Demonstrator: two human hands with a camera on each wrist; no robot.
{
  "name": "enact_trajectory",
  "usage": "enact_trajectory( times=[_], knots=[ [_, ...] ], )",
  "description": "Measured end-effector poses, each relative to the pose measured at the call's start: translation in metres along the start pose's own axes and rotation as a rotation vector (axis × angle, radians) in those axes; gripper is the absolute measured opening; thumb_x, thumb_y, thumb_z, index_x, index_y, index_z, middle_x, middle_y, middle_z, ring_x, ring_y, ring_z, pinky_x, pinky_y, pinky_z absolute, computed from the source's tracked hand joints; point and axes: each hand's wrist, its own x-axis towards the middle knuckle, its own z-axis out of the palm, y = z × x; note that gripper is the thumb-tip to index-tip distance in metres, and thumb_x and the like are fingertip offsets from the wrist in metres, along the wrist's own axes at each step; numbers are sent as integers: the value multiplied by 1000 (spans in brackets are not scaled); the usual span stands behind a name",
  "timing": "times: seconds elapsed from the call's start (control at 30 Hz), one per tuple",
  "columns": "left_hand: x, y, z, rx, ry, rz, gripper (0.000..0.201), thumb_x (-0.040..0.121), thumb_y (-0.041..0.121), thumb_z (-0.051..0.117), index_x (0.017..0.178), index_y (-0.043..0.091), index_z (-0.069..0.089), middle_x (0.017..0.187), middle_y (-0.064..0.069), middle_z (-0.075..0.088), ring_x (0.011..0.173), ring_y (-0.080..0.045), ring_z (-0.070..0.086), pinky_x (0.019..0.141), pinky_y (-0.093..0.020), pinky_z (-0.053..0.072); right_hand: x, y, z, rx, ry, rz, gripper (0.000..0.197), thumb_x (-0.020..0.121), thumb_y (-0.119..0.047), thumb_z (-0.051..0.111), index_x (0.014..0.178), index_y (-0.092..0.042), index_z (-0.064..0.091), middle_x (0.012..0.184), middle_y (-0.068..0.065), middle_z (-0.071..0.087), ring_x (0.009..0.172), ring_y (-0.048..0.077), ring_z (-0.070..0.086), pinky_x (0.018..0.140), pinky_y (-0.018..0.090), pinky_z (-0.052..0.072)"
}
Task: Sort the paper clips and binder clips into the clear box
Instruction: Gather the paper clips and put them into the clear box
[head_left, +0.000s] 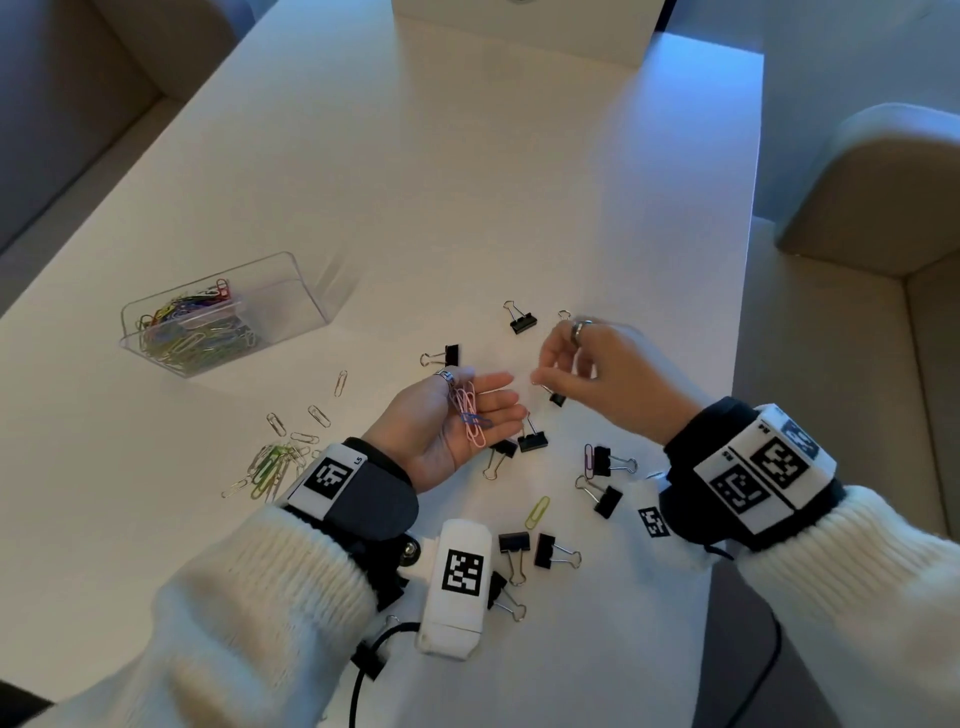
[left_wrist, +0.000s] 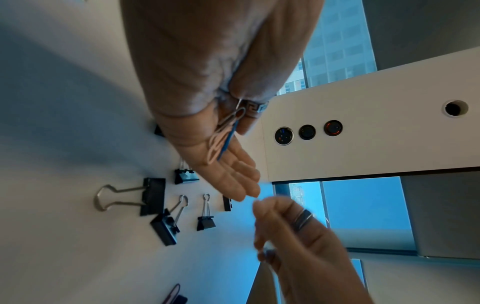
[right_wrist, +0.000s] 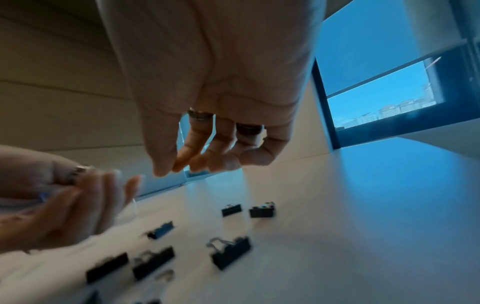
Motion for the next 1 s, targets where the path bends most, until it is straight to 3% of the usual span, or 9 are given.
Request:
enact_trajectory(
  times=[0.17, 0.27, 0.43, 0.53, 0.7, 0.83, 0.9, 1.0],
  knots=[
    [-2, 0, -6, 8, 50, 20, 37, 97, 21, 33, 82, 3, 62, 49, -4, 57, 41, -15, 57, 48, -24, 54, -15, 28, 1, -204, -381, 181, 18, 78, -32, 69, 89, -23, 58, 79, -12, 46, 67, 0, 41, 60, 16, 35],
    [-2, -2, -7, 24, 74, 19, 34, 96, 23, 34, 79, 6, 58, 50, 0, 44, 38, -11, 42, 43, -18, 44, -22, 33, 4, -281, -466, 228, 23, 76, -33, 71, 92, -27, 54, 85, -11, 42, 79, 8, 41, 61, 14, 33],
    [-1, -4, -7, 49, 83, 23, 29, 94, 24, 39, 75, 9, 55, 51, 2, 37, 39, -9, 35, 39, -16, 38, -24, 36, 4, -269, -438, 220, 20, 78, -22, 68, 92, -27, 54, 82, -13, 40, 82, 9, 40, 60, 11, 31],
    [-1, -4, -8, 46, 86, 25, 30, 94, 24, 39, 74, 9, 56, 51, 2, 39, 39, -9, 37, 38, -17, 39, -24, 35, 4, -282, -440, 210, 22, 78, -25, 70, 97, -22, 60, 84, -12, 40, 83, 9, 40, 64, 15, 35],
    [-1, -5, -9, 44, 94, 29, 35, 96, 24, 37, 75, 7, 58, 53, -2, 51, 42, -13, 50, 45, -19, 49, -24, 33, 5, -331, -464, 188, 16, 80, -26, 68, 93, -18, 66, 92, -5, 41, 88, 10, 41, 77, 22, 40],
    [-3, -6, -7, 9, 66, 20, 37, 96, 23, 36, 77, 3, 60, 52, -8, 59, 45, -18, 61, 51, -27, 56, -24, 32, 6, -367, -476, 161, 13, 84, -26, 63, 92, -16, 65, 90, -9, 41, 86, 8, 43, 73, 17, 38],
    [-4, -5, -6, -10, 46, 15, 38, 97, 22, 34, 80, 1, 60, 55, -11, 62, 49, -22, 65, 53, -31, 57, -23, 25, 4, -316, -382, 98, 4, 84, -25, 61, 81, -22, 62, 80, -12, 41, 78, 9, 44, 65, 12, 36],
    [-3, -6, -6, -34, 21, -4, 40, 97, 23, 31, 85, -1, 60, 62, -15, 67, 56, -26, 68, 57, -34, 57, -21, 2, 4, -74, -163, 12, 15, 79, -22, 66, 69, -27, 56, 74, -12, 45, 66, 4, 46, 63, 12, 38]
  ],
)
